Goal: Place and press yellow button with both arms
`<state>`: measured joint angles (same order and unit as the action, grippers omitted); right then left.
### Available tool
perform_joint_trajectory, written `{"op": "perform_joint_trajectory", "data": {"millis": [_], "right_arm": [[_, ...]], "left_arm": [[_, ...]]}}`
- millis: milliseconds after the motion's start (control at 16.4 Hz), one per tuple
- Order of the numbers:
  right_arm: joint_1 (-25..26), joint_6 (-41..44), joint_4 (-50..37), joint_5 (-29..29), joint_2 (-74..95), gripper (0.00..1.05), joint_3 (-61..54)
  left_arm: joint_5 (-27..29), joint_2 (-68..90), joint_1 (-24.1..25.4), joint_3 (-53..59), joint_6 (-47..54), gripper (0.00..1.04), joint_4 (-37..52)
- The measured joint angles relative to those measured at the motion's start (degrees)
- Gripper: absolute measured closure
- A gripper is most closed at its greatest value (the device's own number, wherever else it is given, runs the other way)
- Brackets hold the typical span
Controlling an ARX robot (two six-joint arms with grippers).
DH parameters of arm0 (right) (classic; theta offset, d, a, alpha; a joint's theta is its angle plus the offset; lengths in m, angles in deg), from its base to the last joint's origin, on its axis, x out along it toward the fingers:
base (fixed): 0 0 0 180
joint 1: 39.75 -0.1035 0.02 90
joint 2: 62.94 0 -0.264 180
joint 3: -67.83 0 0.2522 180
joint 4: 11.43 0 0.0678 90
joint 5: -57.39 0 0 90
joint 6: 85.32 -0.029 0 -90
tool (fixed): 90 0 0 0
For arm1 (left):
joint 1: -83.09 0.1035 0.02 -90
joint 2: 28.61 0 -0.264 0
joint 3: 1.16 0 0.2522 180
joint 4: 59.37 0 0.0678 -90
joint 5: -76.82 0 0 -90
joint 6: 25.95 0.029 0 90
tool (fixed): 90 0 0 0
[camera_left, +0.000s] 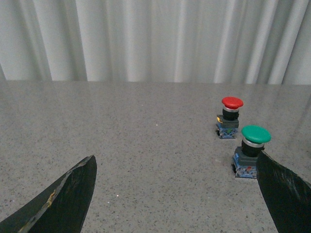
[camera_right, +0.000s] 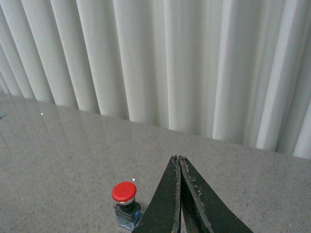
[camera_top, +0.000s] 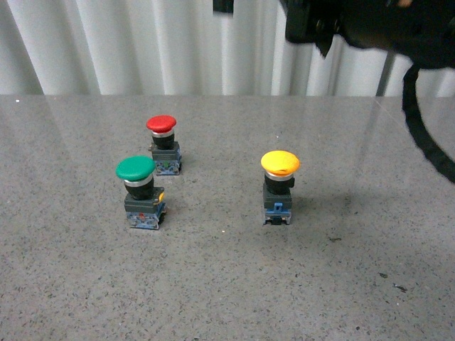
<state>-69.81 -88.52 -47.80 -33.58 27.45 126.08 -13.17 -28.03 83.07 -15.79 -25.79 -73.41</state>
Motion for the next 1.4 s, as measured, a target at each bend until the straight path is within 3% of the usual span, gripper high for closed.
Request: {"op": "perform_joint_trajectory", "data": {"millis": [244,427,549,610,793,1402], "right_arm": [[1.6,-4.7,2.4,0.4,-9.0,1.03,-5.4],[5.6,-7.4,4.6,-0.9,-21.6,1.03,-14.7],[8.1,-3.0,17.7,-13.0,-33.6,1.03,-21.0],[13.7,-0.3,24.6,-13.9,-42.4,1.03,-25.7],[30.2,1.8,38.9,-0.7,-66.8,1.03,-34.8],[30.1,2.7,41.6,1.0,-78.5,1.03,-41.5]], "left_arm": [[0.0,0.0,0.0,0.0,0.0,0.07,0.0],[0.0,0.0,0.0,0.0,0.0,0.07,0.0],[0.0,0.0,0.0,0.0,0.0,0.07,0.0],[0.2,0.0,0.0,0.0,0.0,0.07,0.0],[0.0,0.0,0.0,0.0,0.0,0.07,0.0],[0.0,0.0,0.0,0.0,0.0,0.07,0.0]]}}
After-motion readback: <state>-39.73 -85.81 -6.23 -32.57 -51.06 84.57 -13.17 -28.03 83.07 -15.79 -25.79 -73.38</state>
